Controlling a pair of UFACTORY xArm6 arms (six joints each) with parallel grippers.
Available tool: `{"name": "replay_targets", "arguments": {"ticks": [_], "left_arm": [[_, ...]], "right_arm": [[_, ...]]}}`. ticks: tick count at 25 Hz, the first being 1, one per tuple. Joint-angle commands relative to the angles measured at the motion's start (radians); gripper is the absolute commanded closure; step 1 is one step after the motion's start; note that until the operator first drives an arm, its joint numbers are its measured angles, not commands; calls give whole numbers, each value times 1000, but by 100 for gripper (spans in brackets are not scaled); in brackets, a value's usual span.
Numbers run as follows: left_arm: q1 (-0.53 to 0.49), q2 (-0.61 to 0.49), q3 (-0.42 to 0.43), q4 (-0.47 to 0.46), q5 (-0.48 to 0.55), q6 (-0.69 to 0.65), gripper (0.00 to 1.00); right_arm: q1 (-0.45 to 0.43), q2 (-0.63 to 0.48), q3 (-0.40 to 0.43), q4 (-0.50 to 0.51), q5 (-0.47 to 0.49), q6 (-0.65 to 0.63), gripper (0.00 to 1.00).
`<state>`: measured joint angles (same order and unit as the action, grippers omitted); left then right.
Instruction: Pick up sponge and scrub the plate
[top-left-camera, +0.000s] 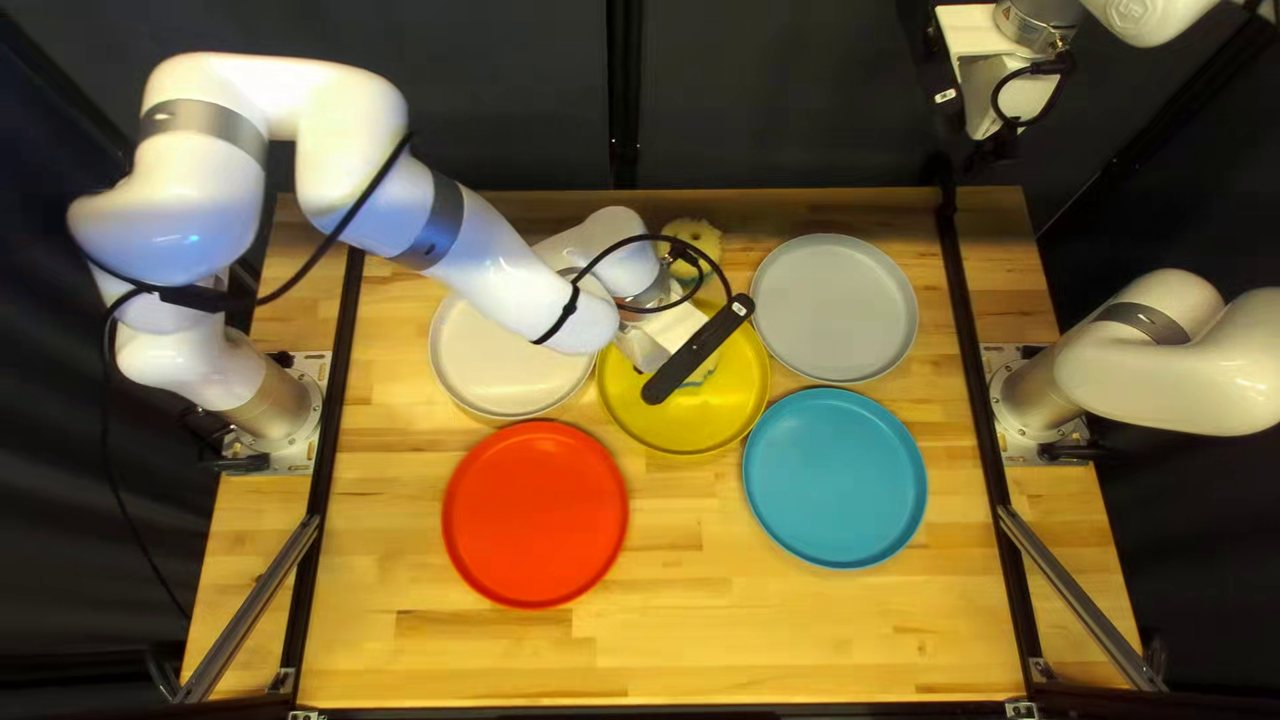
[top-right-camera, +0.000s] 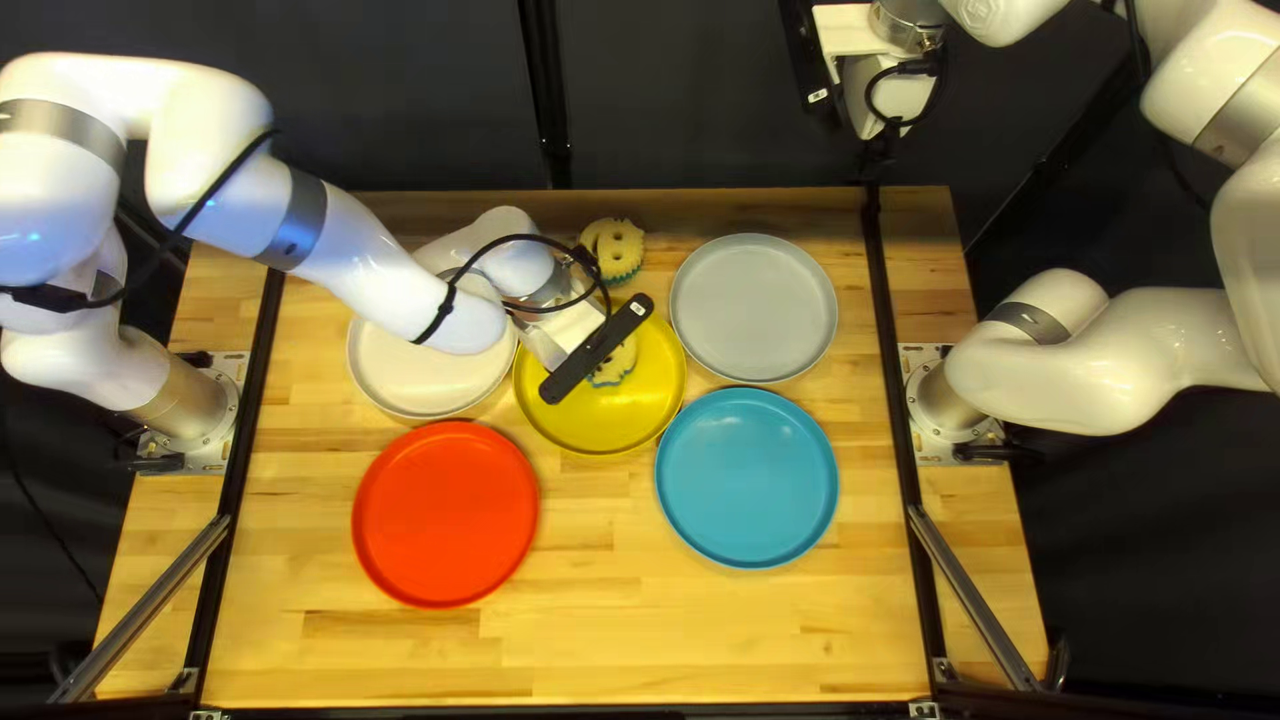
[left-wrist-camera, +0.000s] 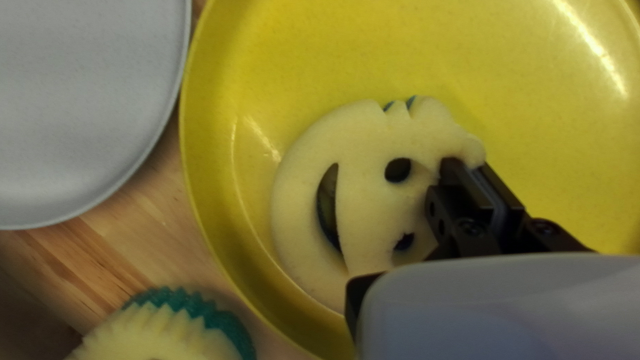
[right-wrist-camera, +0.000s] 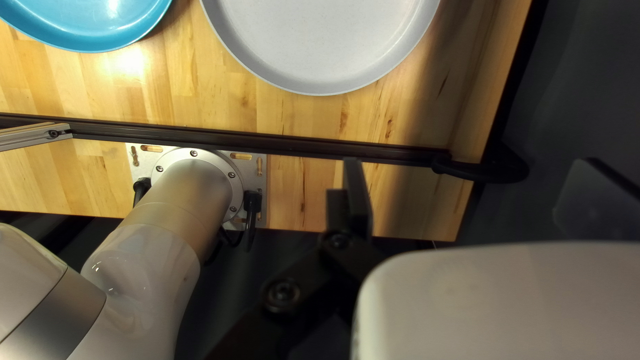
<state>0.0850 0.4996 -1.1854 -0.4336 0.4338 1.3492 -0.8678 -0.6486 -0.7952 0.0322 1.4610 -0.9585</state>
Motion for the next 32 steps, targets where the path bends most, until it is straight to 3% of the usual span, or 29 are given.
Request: {"name": "replay_targets", "arguments": {"ticks": [1,3,14,18,24,32], "left_arm": [[-12,25,-34,15,8,0,100],[-12,19,-23,13,4,5,100],[-47,-199,284,41,-56,-68,100],[-54,-254,353,60,-62,-110,100],[-80,-263,373,78,-69,-156,100],[-112,-196,273,108,-58,-186,100]], "right_arm": [[0,0,0,0,0,0,0],[0,0,0,0,0,0,0],[0,0,0,0,0,0,0],[0,0,0,0,0,0,0],[0,0,0,0,0,0,0],[0,0,0,0,0,0,0]]}}
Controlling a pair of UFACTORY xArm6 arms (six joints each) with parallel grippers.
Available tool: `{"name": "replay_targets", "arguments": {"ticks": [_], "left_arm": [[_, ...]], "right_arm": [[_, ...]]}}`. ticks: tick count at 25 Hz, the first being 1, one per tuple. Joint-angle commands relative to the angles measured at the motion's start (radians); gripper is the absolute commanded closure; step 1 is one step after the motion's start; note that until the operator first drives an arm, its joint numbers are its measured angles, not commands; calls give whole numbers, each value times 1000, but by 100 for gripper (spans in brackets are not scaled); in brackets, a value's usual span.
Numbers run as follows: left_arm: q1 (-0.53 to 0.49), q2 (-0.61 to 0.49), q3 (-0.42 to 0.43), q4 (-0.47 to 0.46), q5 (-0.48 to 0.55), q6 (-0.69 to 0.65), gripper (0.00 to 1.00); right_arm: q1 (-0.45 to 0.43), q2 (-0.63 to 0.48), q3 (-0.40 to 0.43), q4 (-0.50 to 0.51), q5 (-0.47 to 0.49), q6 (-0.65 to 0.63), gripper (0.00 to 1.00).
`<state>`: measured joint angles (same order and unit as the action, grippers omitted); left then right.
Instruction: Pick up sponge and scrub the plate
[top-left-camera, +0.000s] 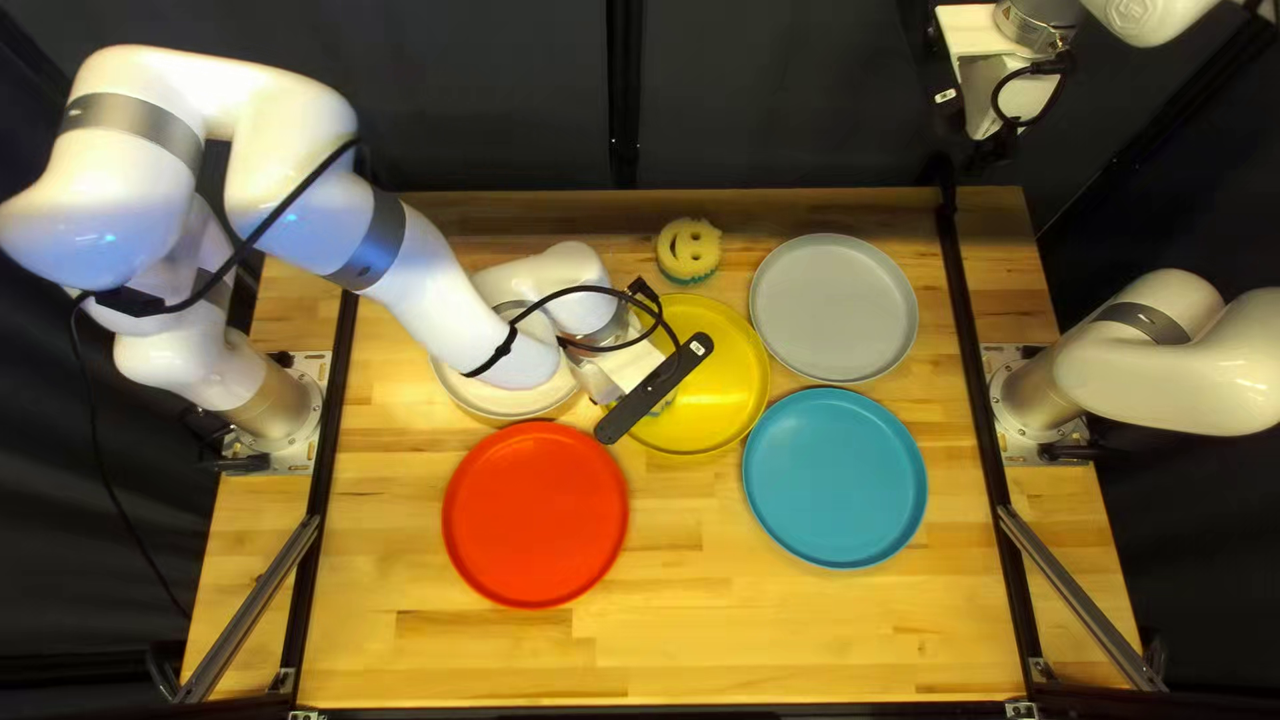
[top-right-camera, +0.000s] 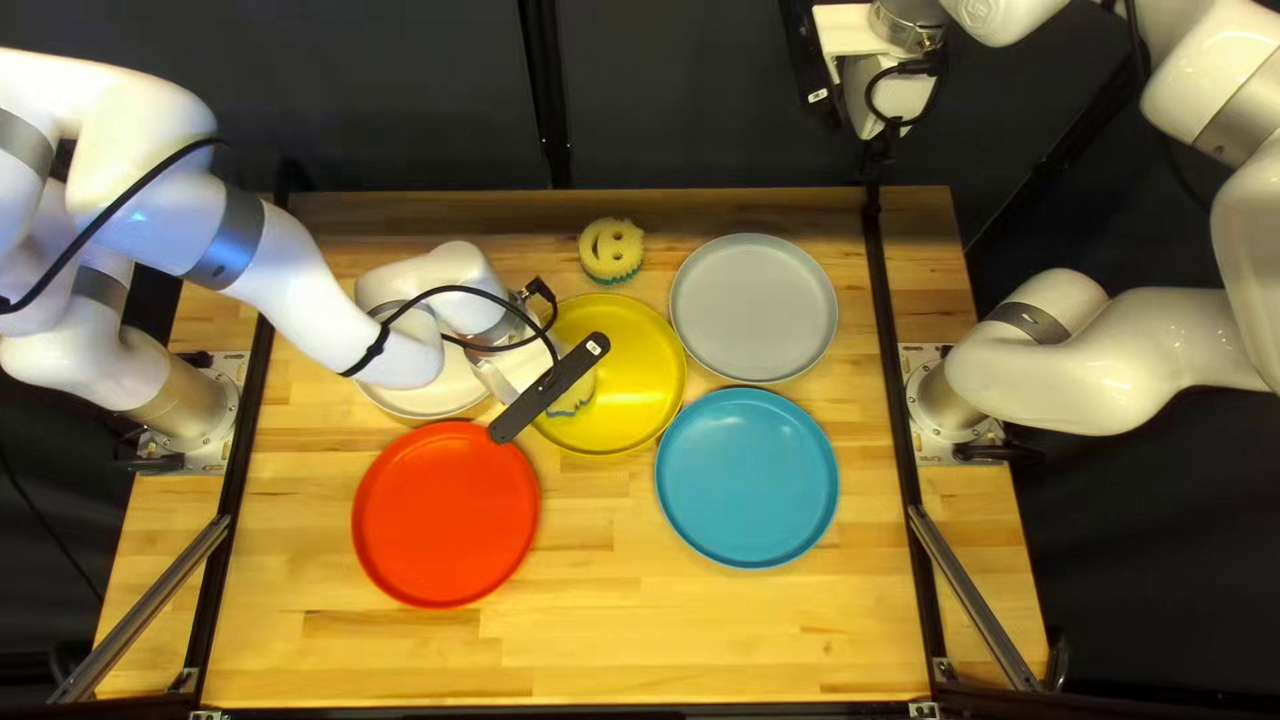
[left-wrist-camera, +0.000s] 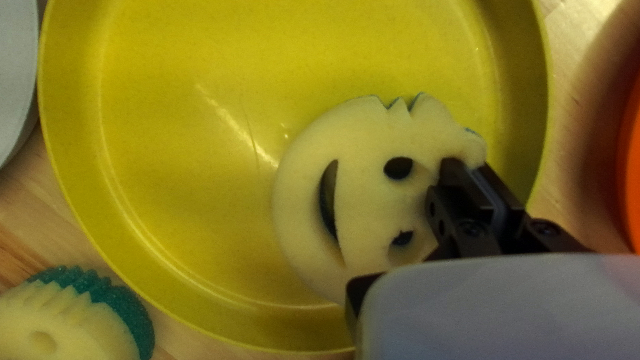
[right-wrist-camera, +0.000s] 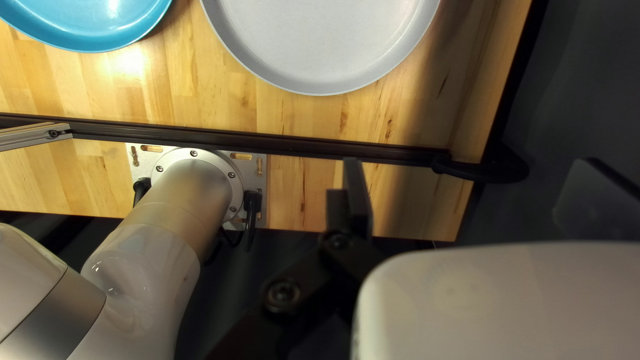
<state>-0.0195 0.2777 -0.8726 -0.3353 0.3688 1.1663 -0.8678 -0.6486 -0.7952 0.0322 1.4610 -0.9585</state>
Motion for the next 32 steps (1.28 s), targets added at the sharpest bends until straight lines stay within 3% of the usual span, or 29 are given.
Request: {"name": "replay_targets", "arguments": {"ticks": [1,8,11,15,26,32], "left_arm": [[-8,45,-63,8,9,3,100],[7,176,-224,-20,32,77,100],[8,195,-255,-24,38,92,100],[2,152,-211,-18,30,86,100],[-38,-10,26,-16,-33,13,100],[-44,38,-31,-8,-21,6,100]], "right_arm": [[0,0,0,0,0,0,0],[0,0,0,0,0,0,0],[0,0,0,0,0,0,0],[0,0,0,0,0,0,0],[0,0,0,0,0,0,0],[0,0,0,0,0,0,0]]}}
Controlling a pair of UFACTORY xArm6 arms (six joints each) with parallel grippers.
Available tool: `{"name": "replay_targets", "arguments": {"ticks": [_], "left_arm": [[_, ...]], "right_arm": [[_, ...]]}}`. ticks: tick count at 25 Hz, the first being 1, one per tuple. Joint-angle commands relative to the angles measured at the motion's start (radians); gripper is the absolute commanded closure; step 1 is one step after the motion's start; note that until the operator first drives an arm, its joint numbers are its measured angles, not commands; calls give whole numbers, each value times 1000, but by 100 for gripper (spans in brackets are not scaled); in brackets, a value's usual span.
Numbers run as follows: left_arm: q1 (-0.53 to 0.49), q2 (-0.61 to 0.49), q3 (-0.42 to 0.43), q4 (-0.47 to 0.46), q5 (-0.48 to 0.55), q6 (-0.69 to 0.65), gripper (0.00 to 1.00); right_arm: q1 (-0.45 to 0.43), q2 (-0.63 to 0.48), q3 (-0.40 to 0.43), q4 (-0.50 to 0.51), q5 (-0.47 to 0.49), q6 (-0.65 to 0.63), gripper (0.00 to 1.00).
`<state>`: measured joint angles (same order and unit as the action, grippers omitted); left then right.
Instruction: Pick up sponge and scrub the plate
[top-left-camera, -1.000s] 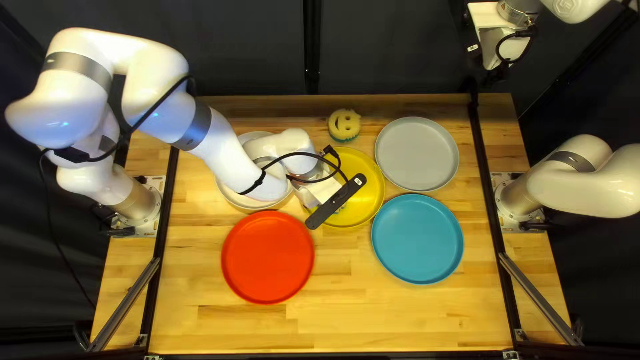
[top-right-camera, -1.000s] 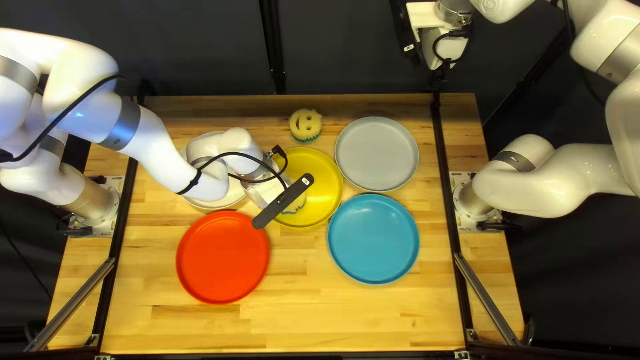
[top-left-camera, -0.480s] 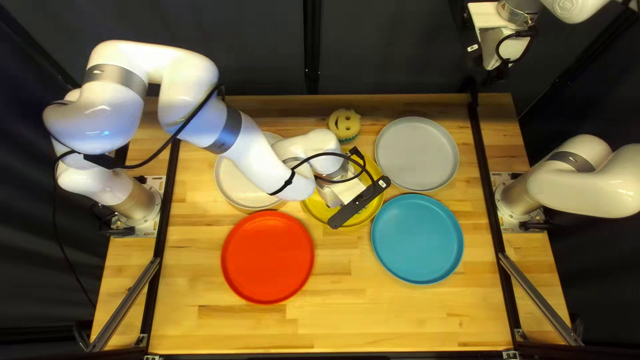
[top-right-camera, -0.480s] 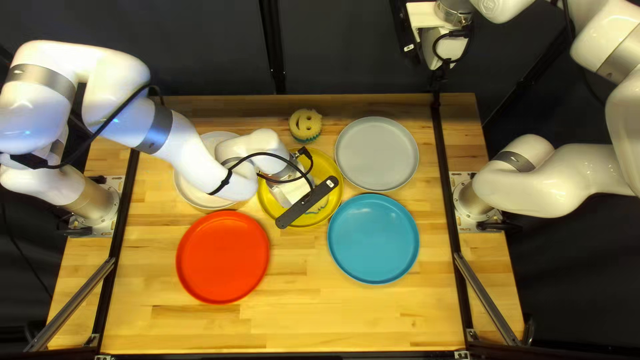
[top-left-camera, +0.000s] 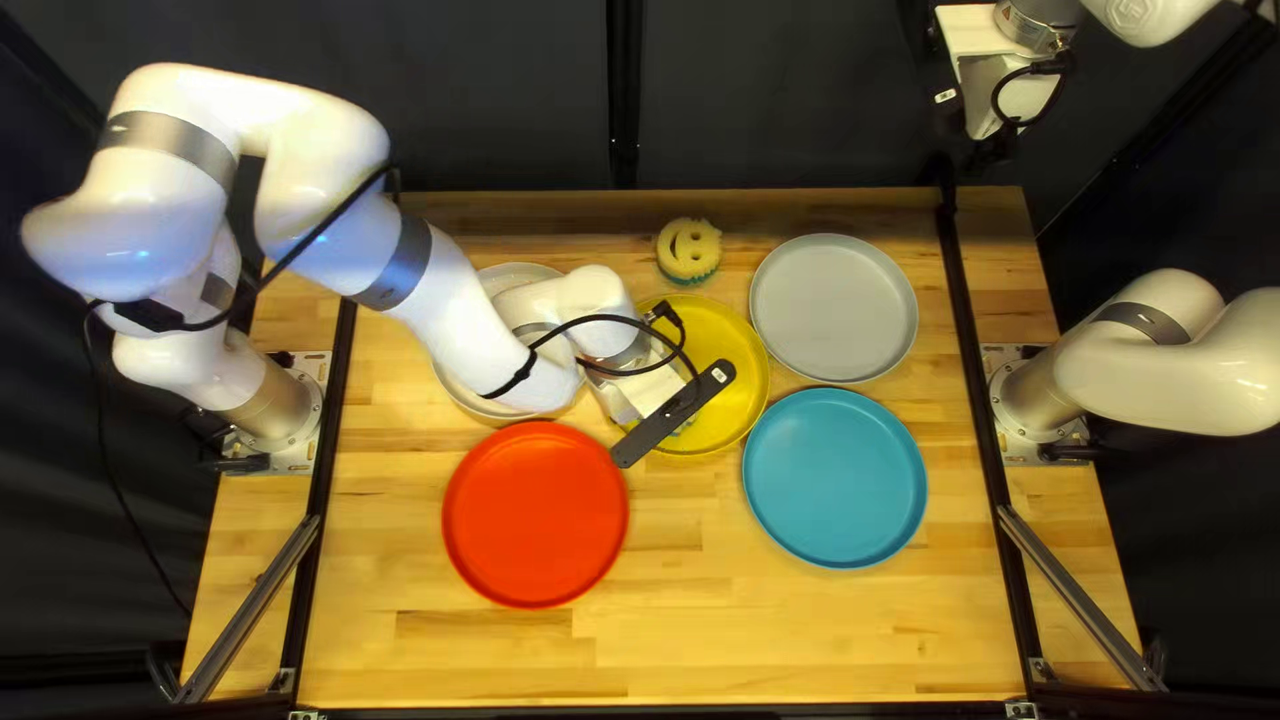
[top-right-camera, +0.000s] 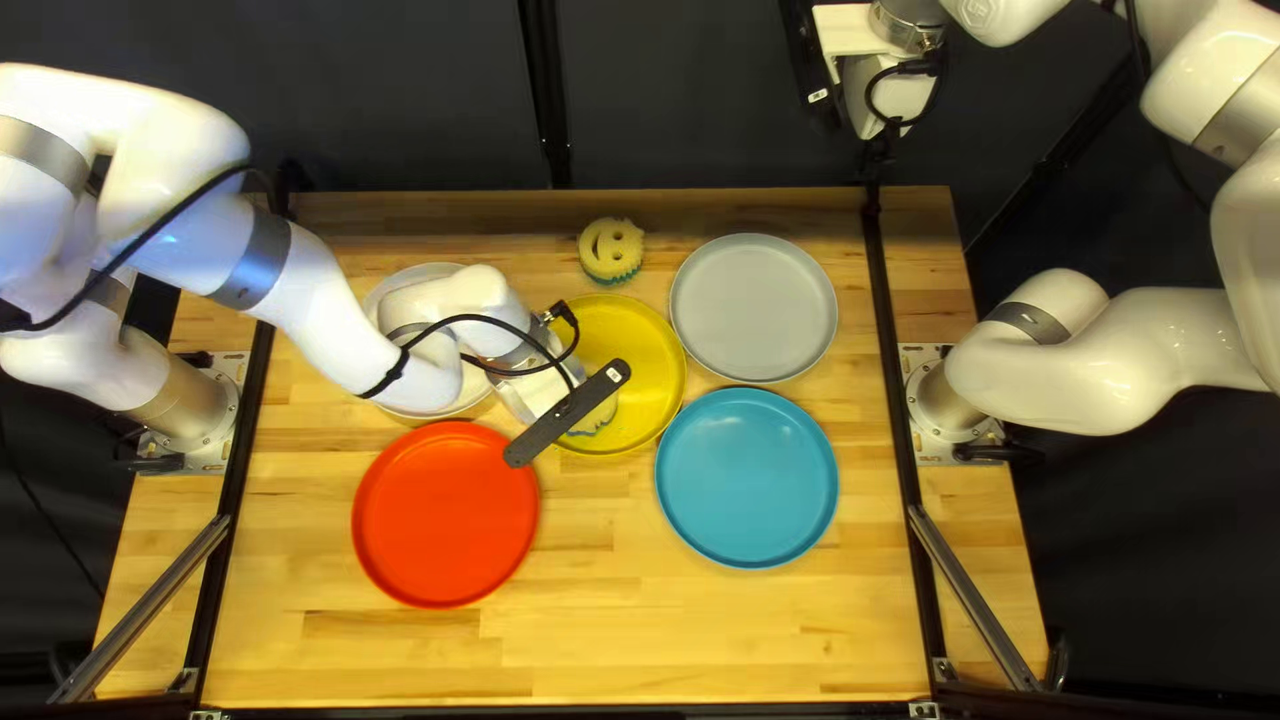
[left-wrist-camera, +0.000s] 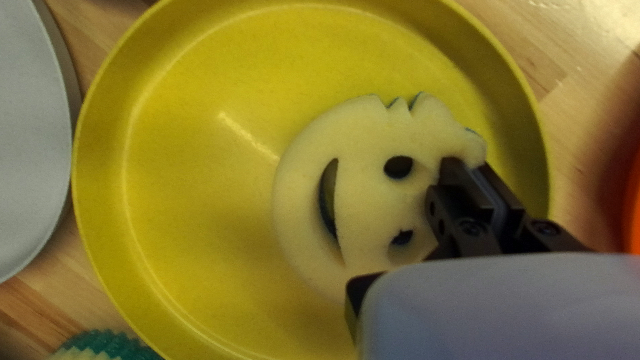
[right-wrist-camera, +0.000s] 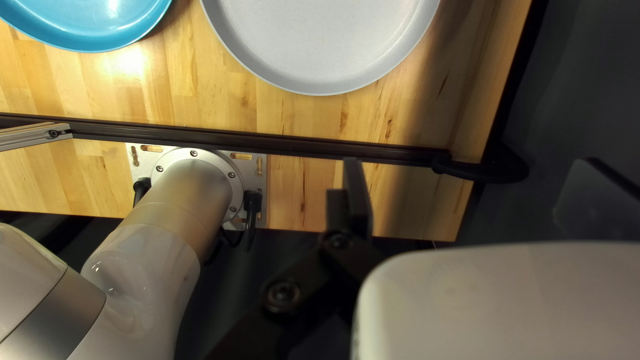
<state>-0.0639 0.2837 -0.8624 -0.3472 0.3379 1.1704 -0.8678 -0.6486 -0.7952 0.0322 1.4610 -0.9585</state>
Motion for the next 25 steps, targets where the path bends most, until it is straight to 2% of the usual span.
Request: {"name": "replay_targets", "arguments": {"ticks": [1,9,12,25], "left_arm": [[5,55,-76,6,20,9,100],[39,163,-249,1,62,68,100],[43,178,-270,-9,60,88,100],[56,-17,8,-31,13,70,100]], "right_arm": [[0,0,0,0,0,0,0],[0,0,0,0,0,0,0],[0,0,0,0,0,0,0],[0,0,0,0,0,0,0]]}}
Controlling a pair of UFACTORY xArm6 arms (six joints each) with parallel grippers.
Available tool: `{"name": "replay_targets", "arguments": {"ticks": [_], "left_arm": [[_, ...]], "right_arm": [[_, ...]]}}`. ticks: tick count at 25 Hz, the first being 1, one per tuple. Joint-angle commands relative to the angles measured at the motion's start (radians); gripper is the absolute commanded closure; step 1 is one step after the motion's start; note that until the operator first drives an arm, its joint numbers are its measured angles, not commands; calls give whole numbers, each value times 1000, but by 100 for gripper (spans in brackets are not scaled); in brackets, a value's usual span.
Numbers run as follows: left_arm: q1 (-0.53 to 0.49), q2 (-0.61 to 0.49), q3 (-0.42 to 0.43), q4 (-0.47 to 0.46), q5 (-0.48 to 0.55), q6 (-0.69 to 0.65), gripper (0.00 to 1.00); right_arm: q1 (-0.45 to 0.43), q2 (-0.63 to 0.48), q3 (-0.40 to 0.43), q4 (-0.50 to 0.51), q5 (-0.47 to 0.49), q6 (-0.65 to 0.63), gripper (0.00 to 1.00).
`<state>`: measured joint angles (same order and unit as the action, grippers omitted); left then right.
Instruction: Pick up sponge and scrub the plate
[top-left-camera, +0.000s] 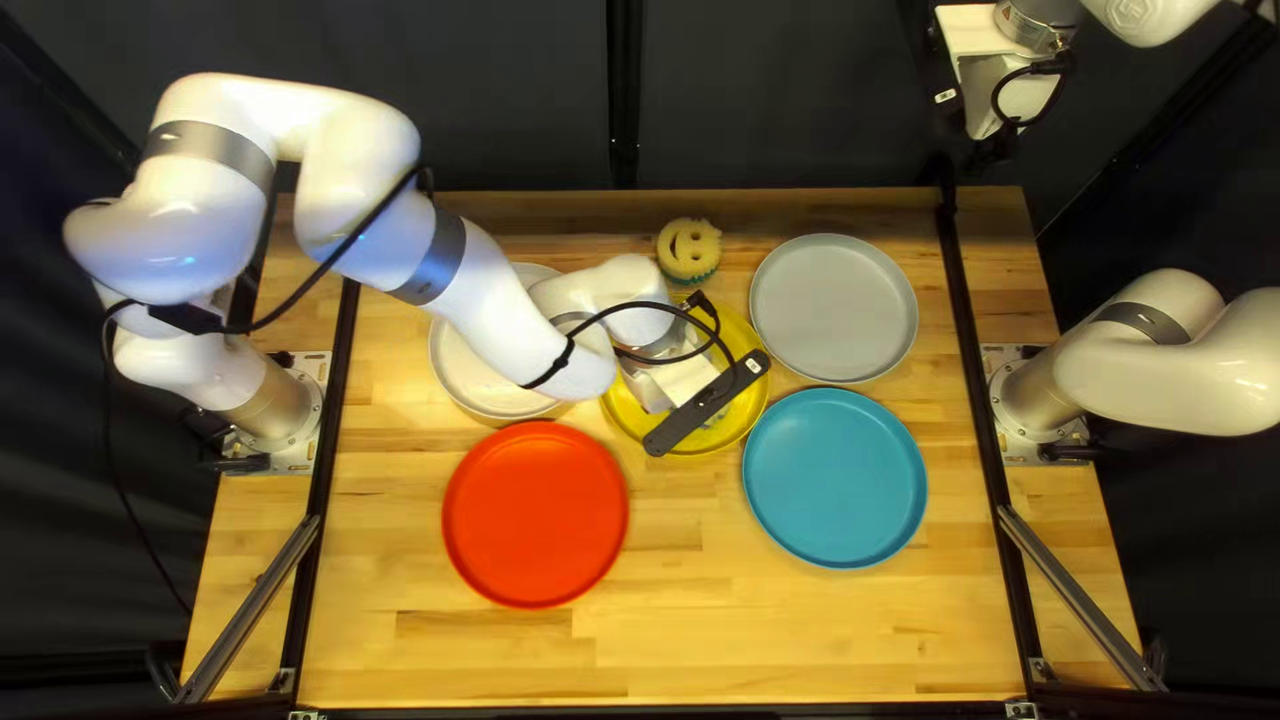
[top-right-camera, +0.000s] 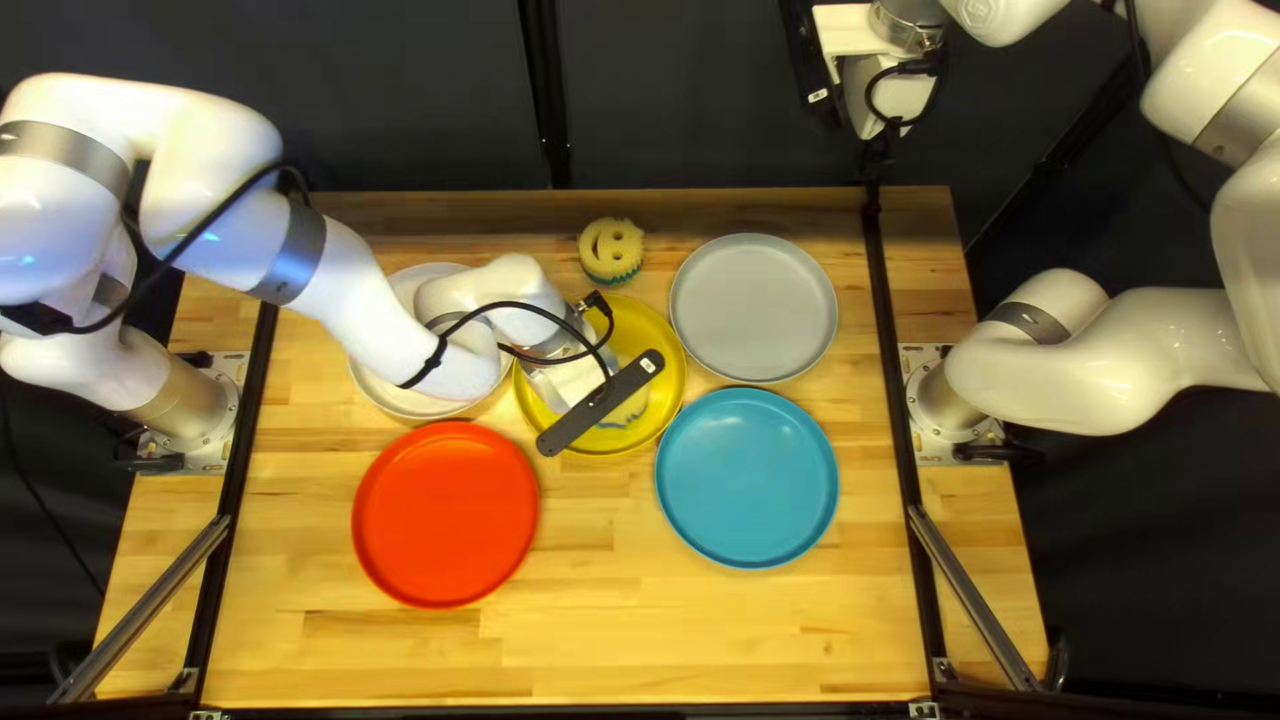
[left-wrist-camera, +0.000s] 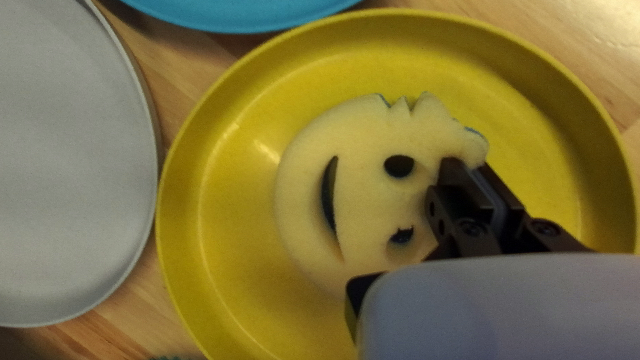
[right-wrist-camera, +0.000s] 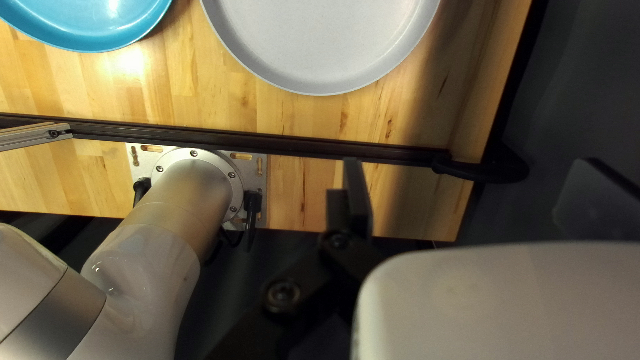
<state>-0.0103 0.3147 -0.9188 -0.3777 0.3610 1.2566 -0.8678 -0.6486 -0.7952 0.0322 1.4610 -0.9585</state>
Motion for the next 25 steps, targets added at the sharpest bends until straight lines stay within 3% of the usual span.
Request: {"name": "replay_targets", "arguments": {"ticks": [1,8,19,22,25], "left_arm": [[3,-66,90,0,-12,-25,100],[3,-63,94,0,-12,-44,100],[33,140,-205,10,57,13,100],[33,160,-235,11,63,25,100],[32,142,-200,-5,49,45,100]], "right_arm": [[0,0,0,0,0,0,0],[0,0,0,0,0,0,0],[0,0,0,0,0,0,0],[0,0,0,0,0,0,0],[0,0,0,0,0,0,0]]}}
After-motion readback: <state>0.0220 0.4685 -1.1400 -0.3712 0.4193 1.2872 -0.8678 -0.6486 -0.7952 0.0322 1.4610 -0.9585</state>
